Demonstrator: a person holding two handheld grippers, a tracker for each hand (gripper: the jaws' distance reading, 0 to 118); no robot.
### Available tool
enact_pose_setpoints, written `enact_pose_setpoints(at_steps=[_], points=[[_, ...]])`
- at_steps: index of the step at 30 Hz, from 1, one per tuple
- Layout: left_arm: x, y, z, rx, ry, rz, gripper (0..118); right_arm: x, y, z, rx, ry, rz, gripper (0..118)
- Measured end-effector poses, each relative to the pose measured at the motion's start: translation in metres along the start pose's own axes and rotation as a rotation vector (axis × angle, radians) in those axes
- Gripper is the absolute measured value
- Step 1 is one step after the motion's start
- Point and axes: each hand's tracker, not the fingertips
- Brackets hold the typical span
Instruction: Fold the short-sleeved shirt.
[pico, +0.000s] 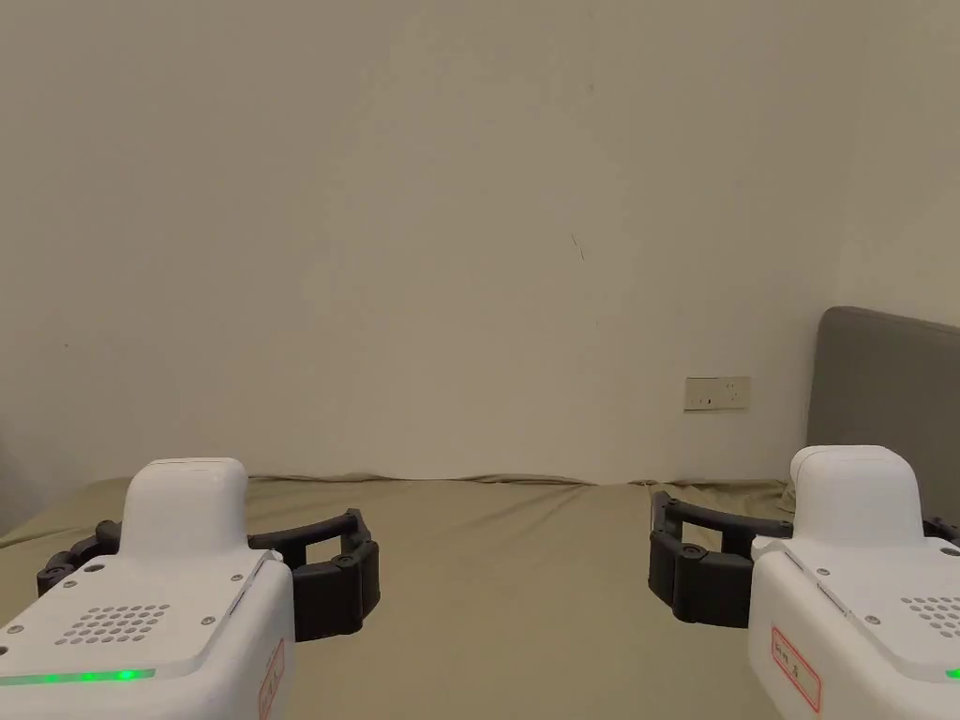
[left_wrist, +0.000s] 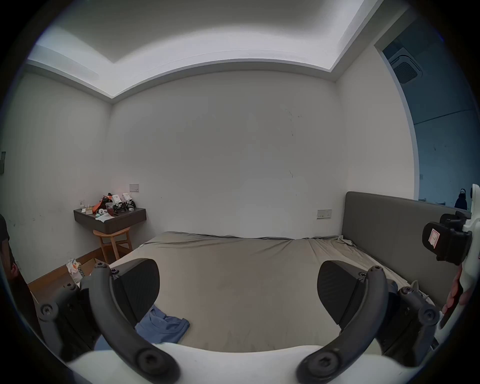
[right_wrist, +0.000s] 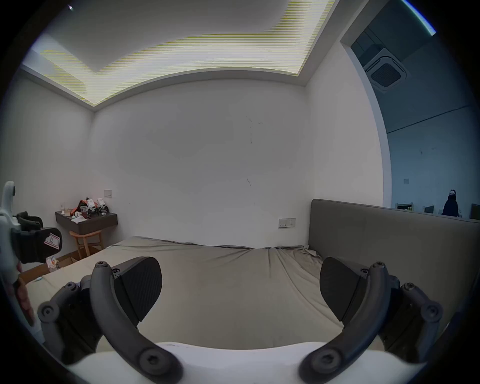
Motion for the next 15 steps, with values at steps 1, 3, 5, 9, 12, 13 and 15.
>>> enact_pose_setpoints(at_steps=[1,3,5,9,12,13,15], points=[[0.0002,0.0001,-0.0001,0.000,0.001,-0.002,118,-0.0003,0.0005,-0.0001,-0.001,0.002,-0.004,118],[0.0005,0.0003,-0.0002,0.001,0.001,-0.004,118,-0.0009,0.0012,-0.0002,0.000,0.003,-0.004,118],[0.0007,0.0004,-0.0001,0.002,0.001,-0.004,118,-0.0015,0.0012,-0.0005,-0.001,0.002,0.005,118],[0.0004,-0.0002,-0.0010,0.001,0.001,-0.005,118,-0.0011,-0.0004,-0.0009,-0.002,0.002,0.006,118],[0.0006,-0.0014,-0.0028,-0.007,0.007,-0.019,118,0.0000,-0.0012,-0.0009,-0.005,0.005,-0.001,118],[0.0005,-0.0018,-0.0029,-0.007,0.012,-0.022,118,0.0002,-0.0013,-0.0010,-0.005,0.005,-0.001,118],[0.0004,-0.0022,-0.0025,-0.004,0.018,-0.023,118,0.0006,-0.0008,-0.0010,-0.005,0.007,-0.001,118]])
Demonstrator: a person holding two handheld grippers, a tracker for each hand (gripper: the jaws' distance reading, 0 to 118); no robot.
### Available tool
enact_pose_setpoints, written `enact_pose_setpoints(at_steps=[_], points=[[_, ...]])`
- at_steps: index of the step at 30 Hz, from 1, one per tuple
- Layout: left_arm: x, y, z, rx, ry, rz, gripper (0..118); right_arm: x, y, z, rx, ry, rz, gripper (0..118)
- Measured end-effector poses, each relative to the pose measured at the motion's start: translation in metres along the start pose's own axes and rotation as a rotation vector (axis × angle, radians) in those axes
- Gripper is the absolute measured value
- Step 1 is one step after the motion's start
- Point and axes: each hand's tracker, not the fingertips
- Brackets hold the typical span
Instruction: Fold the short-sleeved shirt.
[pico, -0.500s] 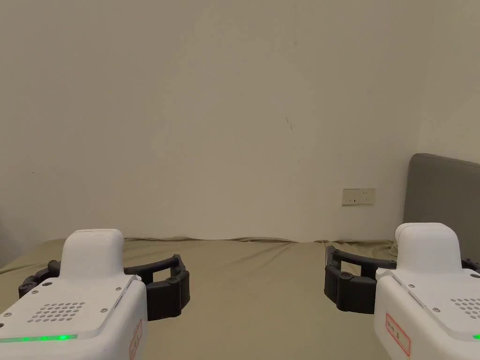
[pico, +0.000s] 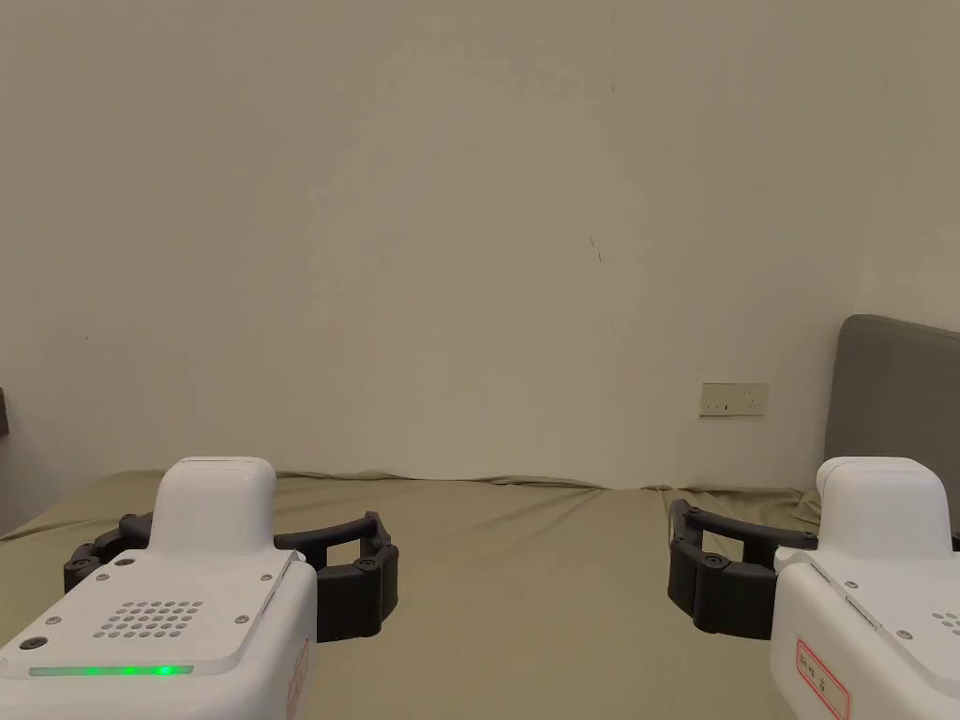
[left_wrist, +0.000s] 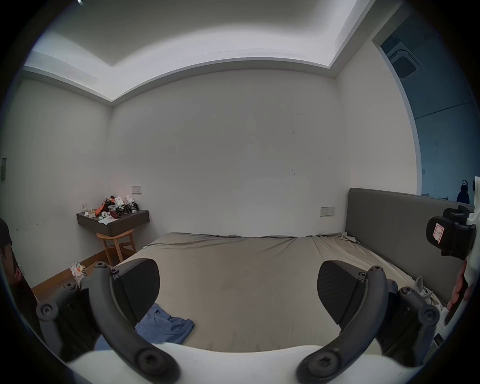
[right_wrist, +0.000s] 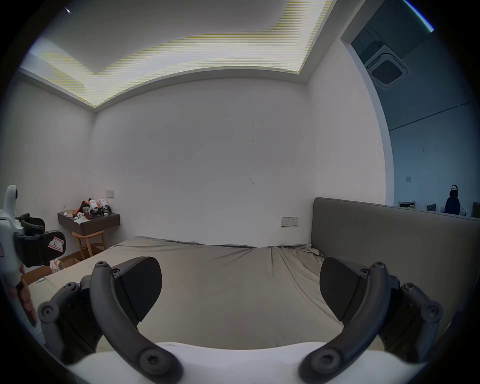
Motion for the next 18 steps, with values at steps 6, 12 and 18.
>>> enact_pose_setpoints(at_steps=[6,12,18], points=[[-0.001,0.002,0.002,0.005,-0.004,0.006,118,0.000,-0.001,0.004,0.007,0.002,0.010,118],[0.000,0.002,0.003,0.010,0.003,0.010,118,0.002,-0.002,0.006,-0.006,0.014,0.016,118],[0.001,0.003,0.005,0.014,-0.009,0.020,118,0.002,0.002,0.011,0.014,0.022,0.004,118]])
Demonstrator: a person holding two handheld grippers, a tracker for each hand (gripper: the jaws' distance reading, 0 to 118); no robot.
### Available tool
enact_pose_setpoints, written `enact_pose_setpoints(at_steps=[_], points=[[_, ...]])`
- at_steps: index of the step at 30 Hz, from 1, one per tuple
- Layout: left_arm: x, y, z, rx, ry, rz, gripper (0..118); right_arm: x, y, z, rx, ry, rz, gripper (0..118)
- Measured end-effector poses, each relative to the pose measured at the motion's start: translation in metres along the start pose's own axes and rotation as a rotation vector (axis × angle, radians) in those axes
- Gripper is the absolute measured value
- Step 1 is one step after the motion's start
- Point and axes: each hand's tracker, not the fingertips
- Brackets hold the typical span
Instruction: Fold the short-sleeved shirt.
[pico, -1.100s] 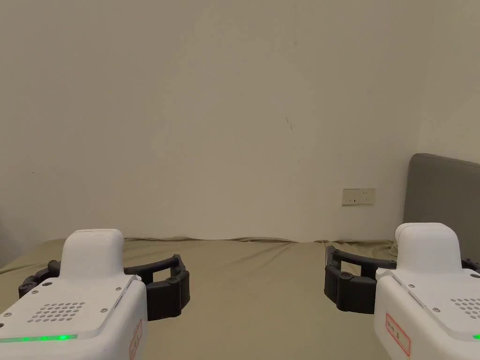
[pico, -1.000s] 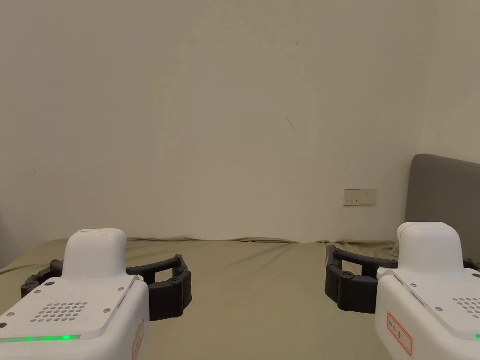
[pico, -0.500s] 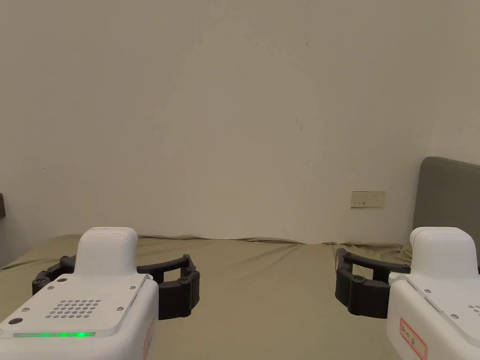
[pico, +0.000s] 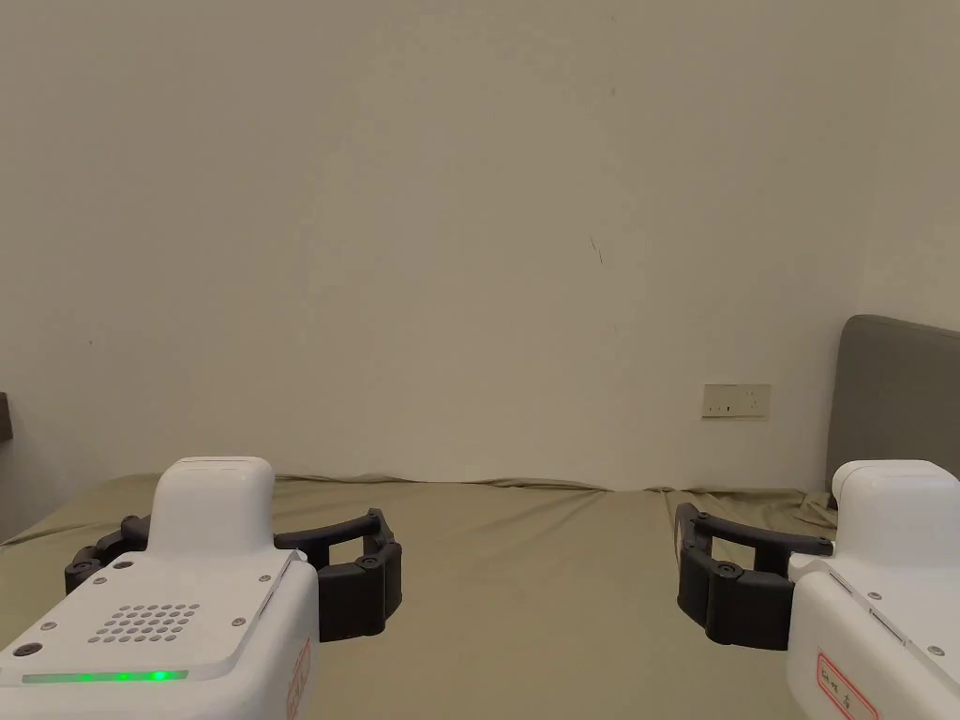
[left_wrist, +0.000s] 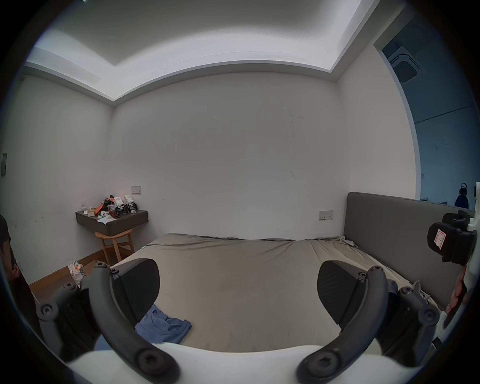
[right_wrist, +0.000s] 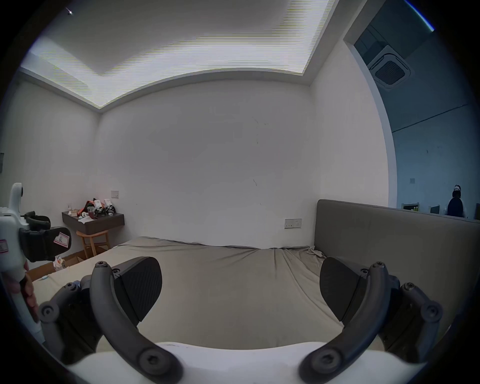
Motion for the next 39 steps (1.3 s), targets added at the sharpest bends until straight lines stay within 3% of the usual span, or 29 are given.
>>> enact_pose_setpoints(at_steps=[12,21,39], points=[[0.0003,0.0024,0.0054,0.022,-0.004,0.005,118,-0.0013,0.0010,0.0020,-0.013,-0.008,-0.018,118],[0.0033,0.0018,0.0068,0.030,0.001,-0.015,118,0.0007,0.0068,0.0076,-0.001,0.064,-0.098,118],[0.0034,0.0016,0.0041,0.022,-0.017,0.006,118,-0.0038,0.0029,0.0043,0.005,-0.002,-0.022,118]])
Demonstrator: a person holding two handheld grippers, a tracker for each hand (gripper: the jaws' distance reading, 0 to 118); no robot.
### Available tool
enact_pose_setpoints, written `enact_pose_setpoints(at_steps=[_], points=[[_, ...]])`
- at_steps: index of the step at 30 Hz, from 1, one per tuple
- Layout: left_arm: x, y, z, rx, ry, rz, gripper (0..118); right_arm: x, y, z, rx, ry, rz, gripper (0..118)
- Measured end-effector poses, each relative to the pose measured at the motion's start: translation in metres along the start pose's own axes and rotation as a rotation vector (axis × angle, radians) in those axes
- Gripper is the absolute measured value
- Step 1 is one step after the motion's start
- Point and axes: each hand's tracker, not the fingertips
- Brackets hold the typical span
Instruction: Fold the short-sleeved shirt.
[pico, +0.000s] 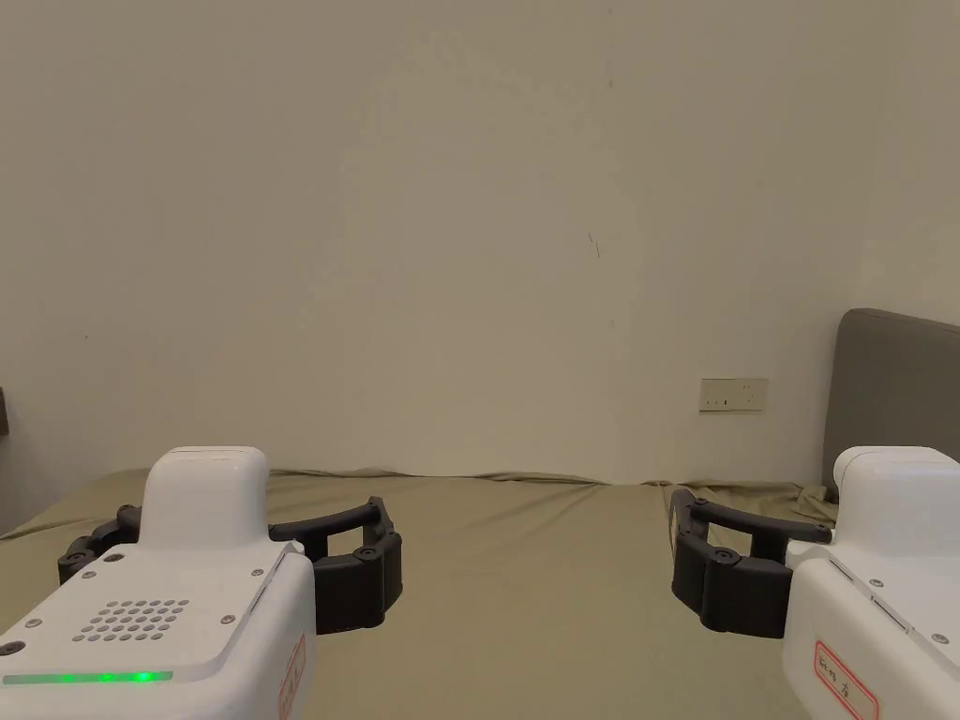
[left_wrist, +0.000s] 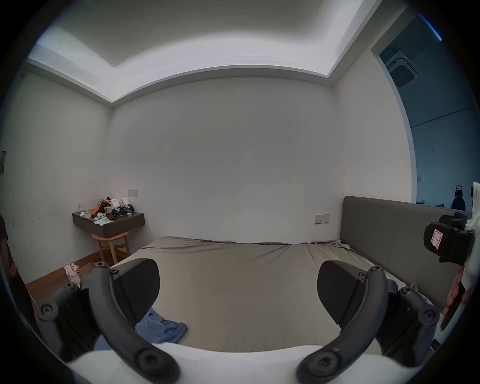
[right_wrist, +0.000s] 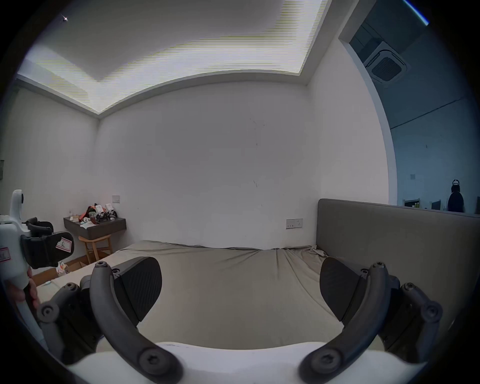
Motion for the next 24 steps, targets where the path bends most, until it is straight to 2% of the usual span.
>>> enact_pose_setpoints(at_steps=[3,4,5,6,7,9,12,16,18,21,24], points=[[0.001,-0.001,0.001,0.005,0.025,-0.004,118,-0.001,-0.001,0.001,0.000,-0.025,0.015,118],[0.003,-0.002,0.004,0.018,0.032,-0.030,110,-0.002,-0.002,0.002,-0.006,-0.031,0.024,111],[0.006,-0.003,0.005,0.037,0.029,-0.069,60,-0.002,-0.003,0.004,0.008,-0.012,0.035,76],[0.010,-0.006,-0.001,0.007,0.064,-0.104,0,-0.002,-0.005,0.003,0.010,-0.013,0.036,5],[0.011,-0.012,-0.004,-0.013,0.062,-0.096,0,0.000,-0.008,-0.001,-0.015,-0.036,0.020,2],[0.011,-0.019,-0.007,-0.058,-0.041,-0.045,0,0.007,-0.013,-0.002,-0.049,0.020,-0.009,2],[0.010,-0.030,-0.007,-0.072,-0.090,0.042,0,0.014,-0.020,-0.001,-0.048,-0.007,0.018,2],[-0.007,-0.031,-0.004,-0.072,-0.008,0.041,0,0.019,-0.022,-0.010,-0.057,-0.038,0.047,2],[-0.032,-0.025,0.005,-0.066,0.060,0.059,0,0.004,-0.020,-0.026,-0.051,-0.027,0.037,2],[-0.092,-0.014,0.037,-0.043,0.210,0.097,0,-0.054,-0.014,-0.047,-0.041,0.193,-0.011,2],[-0.161,-0.010,0.090,-0.035,0.417,0.082,0,-0.143,-0.005,-0.058,-0.017,0.494,-0.004,2]])
